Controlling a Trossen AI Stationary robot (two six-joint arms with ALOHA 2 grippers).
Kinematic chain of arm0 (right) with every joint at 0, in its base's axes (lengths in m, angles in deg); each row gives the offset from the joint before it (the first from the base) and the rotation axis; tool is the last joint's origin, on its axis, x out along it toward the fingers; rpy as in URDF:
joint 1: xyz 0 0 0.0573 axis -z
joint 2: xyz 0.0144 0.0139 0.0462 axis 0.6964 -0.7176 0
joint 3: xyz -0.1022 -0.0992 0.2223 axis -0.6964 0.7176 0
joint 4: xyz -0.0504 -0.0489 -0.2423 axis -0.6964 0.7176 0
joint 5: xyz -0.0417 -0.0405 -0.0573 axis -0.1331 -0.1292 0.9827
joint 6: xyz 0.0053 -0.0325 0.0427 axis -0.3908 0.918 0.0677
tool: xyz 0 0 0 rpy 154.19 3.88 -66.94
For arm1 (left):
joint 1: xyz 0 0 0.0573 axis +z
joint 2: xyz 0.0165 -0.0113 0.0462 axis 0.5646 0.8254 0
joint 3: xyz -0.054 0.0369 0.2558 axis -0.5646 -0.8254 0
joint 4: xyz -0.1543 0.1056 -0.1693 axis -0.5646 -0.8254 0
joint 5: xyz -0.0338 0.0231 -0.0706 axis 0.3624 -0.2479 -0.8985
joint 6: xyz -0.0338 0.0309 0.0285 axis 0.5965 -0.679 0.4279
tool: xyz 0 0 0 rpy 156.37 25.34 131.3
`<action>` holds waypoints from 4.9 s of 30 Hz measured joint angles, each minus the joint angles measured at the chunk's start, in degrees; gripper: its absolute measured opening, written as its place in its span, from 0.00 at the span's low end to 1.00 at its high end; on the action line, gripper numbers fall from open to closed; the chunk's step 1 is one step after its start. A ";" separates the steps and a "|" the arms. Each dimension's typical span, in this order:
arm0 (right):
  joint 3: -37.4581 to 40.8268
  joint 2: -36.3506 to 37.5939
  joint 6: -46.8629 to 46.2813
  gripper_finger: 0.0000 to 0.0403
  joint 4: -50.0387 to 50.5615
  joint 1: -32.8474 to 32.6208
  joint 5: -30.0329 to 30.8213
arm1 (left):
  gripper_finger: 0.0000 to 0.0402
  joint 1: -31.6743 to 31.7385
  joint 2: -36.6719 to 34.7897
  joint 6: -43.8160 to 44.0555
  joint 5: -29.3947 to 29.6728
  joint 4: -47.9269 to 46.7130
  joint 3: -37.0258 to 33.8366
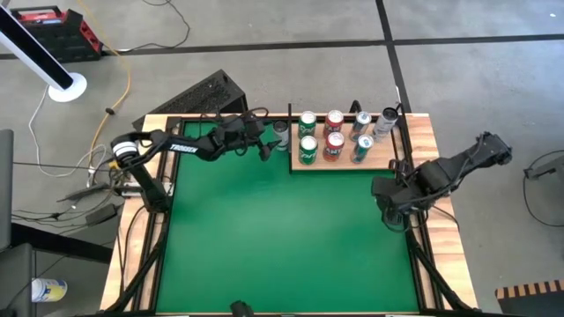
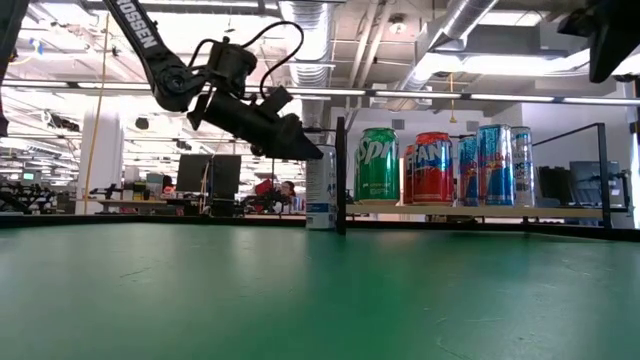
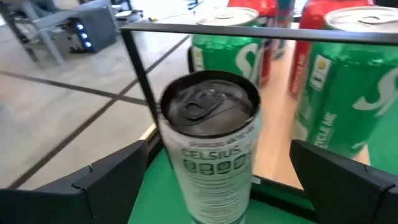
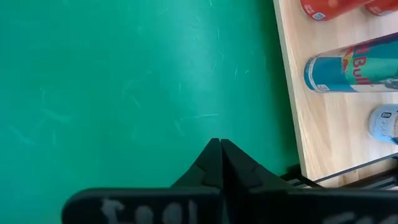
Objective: Place canned beverage on shelf
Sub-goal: Put the white and blue soda can on the shelf aligned with the other white and blue soda can
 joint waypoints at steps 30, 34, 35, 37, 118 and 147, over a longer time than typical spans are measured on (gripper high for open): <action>-0.02 0.00 -0.89 0.10 0.08 -0.57 0.65 | 0.54 0.13 -0.04 2.40 0.73 -16.36 8.34; -0.02 0.00 -2.29 0.06 -0.12 -0.72 0.61 | 0.54 0.20 -7.01 0.25 -3.06 -28.06 8.23; -0.02 0.00 -2.34 0.05 -0.13 -0.72 0.54 | 0.54 0.08 -9.42 -0.32 -5.24 -31.34 8.23; -0.02 0.00 -2.36 0.04 -0.16 -0.72 0.46 | 0.54 -0.58 -14.73 -1.00 -10.50 -37.37 8.23; 11.02 10.64 15.32 0.05 -25.41 9.93 -4.13 | 0.54 -30.37 5.45 -8.06 -19.91 -22.50 25.40; 11.02 10.86 6.49 0.06 -24.21 0.24 -1.14 | 0.72 -28.30 25.31 -8.56 -27.71 -31.50 45.22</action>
